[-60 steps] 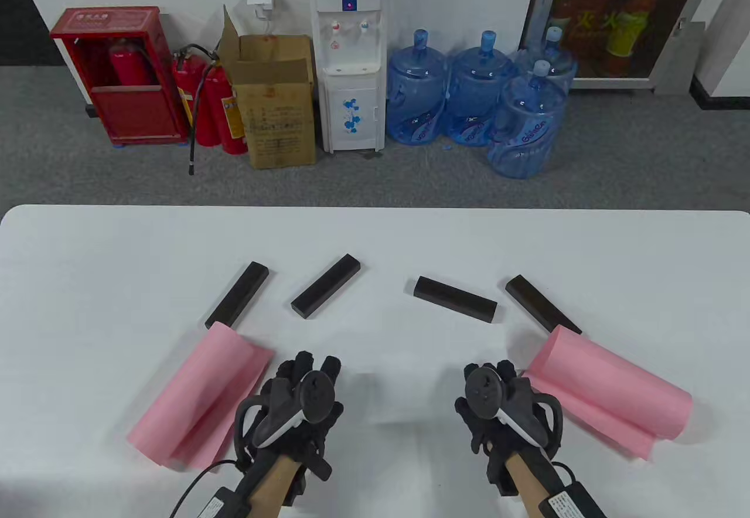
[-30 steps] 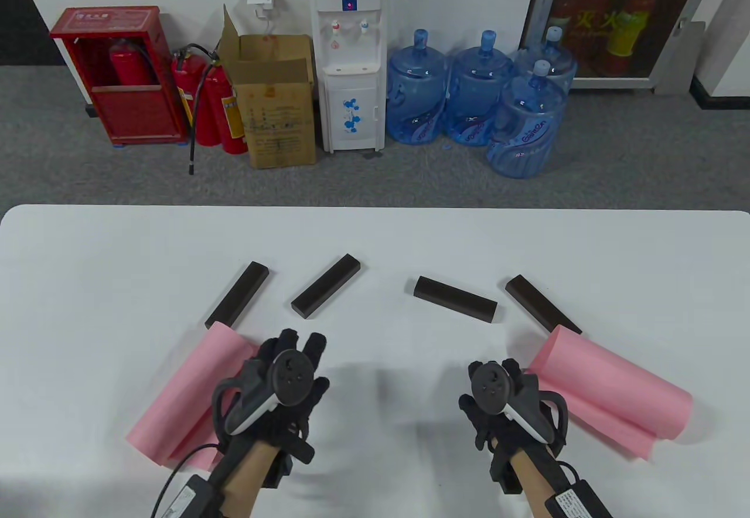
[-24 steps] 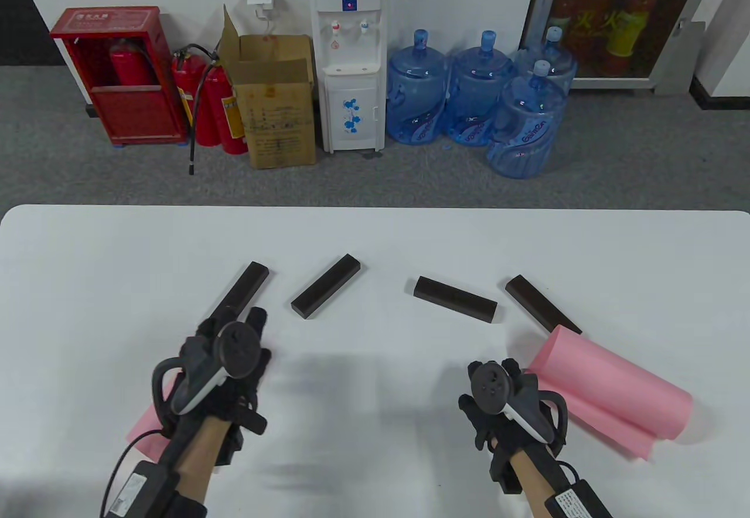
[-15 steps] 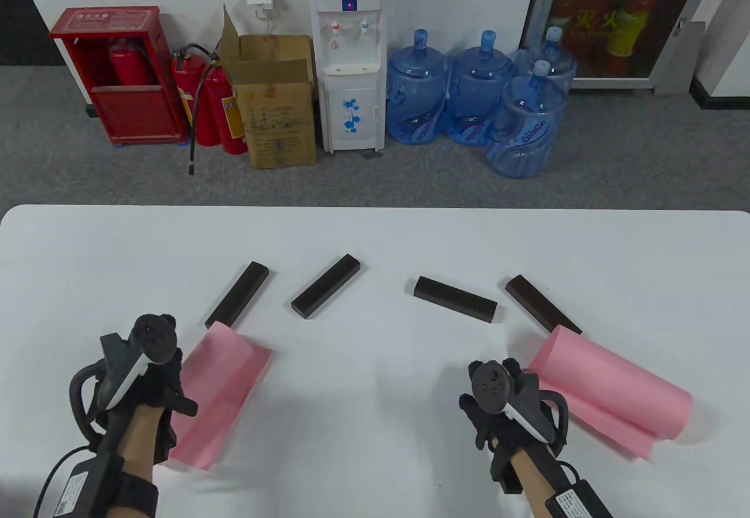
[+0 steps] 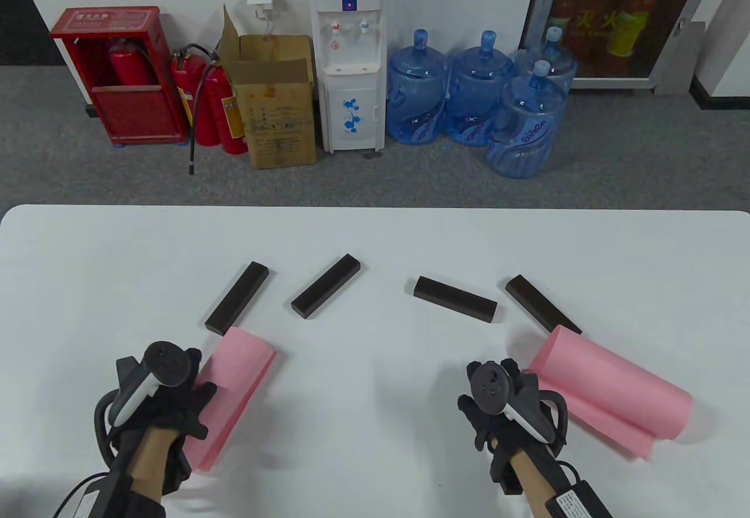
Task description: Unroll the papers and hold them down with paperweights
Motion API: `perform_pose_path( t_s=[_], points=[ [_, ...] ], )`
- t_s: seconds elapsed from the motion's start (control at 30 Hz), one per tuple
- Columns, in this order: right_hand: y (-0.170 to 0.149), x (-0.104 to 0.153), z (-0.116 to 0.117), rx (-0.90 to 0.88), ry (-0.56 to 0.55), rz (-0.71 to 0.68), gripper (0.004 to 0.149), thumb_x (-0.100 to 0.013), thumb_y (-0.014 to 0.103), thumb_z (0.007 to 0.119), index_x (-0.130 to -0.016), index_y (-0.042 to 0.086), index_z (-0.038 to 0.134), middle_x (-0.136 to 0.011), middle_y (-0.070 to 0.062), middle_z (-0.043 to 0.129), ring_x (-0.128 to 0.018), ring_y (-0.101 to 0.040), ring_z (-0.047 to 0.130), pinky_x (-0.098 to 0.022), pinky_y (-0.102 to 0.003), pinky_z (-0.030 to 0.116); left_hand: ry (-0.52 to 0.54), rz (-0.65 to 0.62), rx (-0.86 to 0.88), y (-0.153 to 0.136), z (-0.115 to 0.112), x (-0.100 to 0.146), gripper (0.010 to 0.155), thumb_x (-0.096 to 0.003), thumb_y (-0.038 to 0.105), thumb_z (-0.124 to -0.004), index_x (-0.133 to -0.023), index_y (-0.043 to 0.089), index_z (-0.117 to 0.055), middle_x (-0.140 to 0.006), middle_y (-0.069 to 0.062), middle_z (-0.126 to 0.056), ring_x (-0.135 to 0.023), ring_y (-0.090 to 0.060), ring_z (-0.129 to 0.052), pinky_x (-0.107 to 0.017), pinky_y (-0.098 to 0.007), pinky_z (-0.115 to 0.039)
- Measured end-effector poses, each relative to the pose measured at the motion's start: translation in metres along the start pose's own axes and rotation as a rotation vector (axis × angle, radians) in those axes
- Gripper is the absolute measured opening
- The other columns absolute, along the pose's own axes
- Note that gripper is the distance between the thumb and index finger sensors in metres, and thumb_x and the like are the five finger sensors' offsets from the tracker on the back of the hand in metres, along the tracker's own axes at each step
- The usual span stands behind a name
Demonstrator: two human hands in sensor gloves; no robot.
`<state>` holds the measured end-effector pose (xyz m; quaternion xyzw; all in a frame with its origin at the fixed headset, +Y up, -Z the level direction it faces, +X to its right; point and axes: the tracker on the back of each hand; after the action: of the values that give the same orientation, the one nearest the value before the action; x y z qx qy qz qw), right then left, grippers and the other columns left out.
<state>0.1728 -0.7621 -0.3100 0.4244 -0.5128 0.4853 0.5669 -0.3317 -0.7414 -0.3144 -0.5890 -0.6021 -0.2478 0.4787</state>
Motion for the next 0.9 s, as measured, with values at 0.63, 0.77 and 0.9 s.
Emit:
perform_pose_path(
  t_s=[0.63,0.77,0.9],
  points=[
    [0.006,0.001,0.001,0.007,0.0,-0.037,0.071,-0.04,0.052,0.071,-0.104,0.022,0.062,-0.107,-0.01,0.059,-0.103,-0.04,0.048,-0.07,-0.061,0.052,0.164,-0.319,0.48,0.118,-0.007,0.053,0.084,-0.0498,0.052,-0.073,-0.109,0.037,-0.015,-0.112,-0.013,-0.066,-0.067,-0.024,-0.103,-0.056,-0.053,-0.078],
    [0.009,0.002,0.003,0.015,0.005,-0.051,0.071,-0.04,0.052,0.071,-0.104,0.022,0.062,-0.107,-0.01,0.059,-0.103,-0.04,0.049,-0.07,-0.061,0.052,0.051,-0.333,0.538,0.157,-0.036,0.047,0.084,-0.0508,0.054,-0.07,-0.109,0.037,-0.012,-0.113,-0.014,-0.062,-0.07,-0.025,-0.102,-0.057,-0.053,-0.078],
    [0.012,0.003,0.005,0.025,0.006,-0.066,0.071,-0.04,0.053,0.071,-0.104,0.022,0.061,-0.107,-0.009,0.06,-0.103,-0.04,0.05,-0.07,-0.06,0.053,0.029,-0.273,0.505,0.175,-0.066,0.034,0.084,-0.0512,0.052,-0.069,-0.108,0.035,-0.008,-0.114,-0.015,-0.06,-0.068,-0.024,-0.103,-0.056,-0.052,-0.079]
  ],
)
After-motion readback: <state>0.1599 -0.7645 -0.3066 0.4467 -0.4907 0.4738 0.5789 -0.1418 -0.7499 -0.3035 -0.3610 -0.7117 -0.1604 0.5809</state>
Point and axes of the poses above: the tracker on the back of each hand, its own y axis roughly to the thumb side, its own x axis roughly from the fingertips to the wrist, z = x × y
